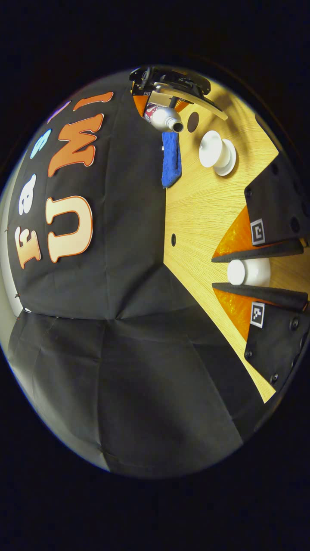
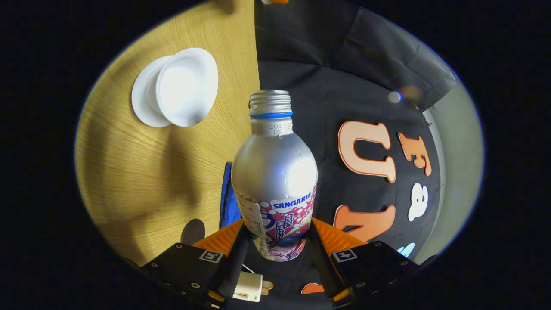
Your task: Open the teacup lid with one hand, grasp the water bottle and pour water into the teacup with the other hand; after pouring, place the water bottle on the coaster and then close the teacup lid.
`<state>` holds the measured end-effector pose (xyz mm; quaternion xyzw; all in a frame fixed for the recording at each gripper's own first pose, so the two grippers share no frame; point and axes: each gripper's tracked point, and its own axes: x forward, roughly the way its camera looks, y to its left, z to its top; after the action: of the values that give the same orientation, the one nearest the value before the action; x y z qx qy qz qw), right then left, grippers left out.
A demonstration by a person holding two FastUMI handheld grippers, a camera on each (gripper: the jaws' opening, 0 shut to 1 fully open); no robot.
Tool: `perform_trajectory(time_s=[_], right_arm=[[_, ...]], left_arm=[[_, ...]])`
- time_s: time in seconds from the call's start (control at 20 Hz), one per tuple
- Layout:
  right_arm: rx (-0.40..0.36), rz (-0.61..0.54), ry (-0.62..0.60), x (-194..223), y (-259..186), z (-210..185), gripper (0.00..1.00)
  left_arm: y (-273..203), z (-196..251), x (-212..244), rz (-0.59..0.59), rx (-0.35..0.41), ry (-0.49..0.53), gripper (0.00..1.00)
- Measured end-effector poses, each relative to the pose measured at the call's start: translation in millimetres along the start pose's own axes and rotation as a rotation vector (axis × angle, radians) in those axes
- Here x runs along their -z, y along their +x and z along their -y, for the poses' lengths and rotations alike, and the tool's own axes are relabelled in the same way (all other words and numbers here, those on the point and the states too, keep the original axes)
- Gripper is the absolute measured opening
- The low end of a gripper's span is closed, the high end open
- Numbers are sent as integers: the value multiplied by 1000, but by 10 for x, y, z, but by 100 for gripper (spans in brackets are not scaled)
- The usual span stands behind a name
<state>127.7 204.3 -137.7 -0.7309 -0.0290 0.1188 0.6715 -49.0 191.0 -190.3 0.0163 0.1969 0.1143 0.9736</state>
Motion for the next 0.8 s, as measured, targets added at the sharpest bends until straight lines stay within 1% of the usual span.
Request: perform_trajectory(time_s=[0.15, 0.2, 0.3, 0.4, 0.45, 0.5, 0.6, 0.65, 0.7, 0.75, 0.8], right_arm=[[34, 15, -69, -14, 12, 57, 76], [43, 24, -87, -36, 11, 78, 76], [44, 30, -107, -34, 29, 77, 76], [62, 31, -122, -38, 30, 114, 77], [71, 28, -125, -25, 34, 132, 76], [84, 28, -133, -19, 51, 171, 76], [102, 26, -146, 0, 88, 254, 76], [108, 31, -151, 7, 92, 263, 76], [117, 34, -158, 2, 95, 283, 76], [128, 36, -168, -16, 87, 312, 76], [135, 37, -175, -21, 86, 328, 77]], left_arm=[[-15, -14, 13, 0, 1, 0, 31], [-27, -19, 17, 1, 3, -1, 34], [-29, -23, 26, -2, 2, -1, 34], [-34, -37, 25, -3, 2, -3, 34], [-42, -51, 23, -4, -2, -2, 31], [-31, -50, 43, -4, -1, -2, 34], [-35, -75, 46, -4, -1, -2, 34], [-36, -69, 40, -3, -3, -5, 31], [-37, -64, 30, -3, -2, -6, 34], [-28, -64, 9, -1, -3, -9, 31], [-29, -67, -23, 5, -1, -10, 34]])
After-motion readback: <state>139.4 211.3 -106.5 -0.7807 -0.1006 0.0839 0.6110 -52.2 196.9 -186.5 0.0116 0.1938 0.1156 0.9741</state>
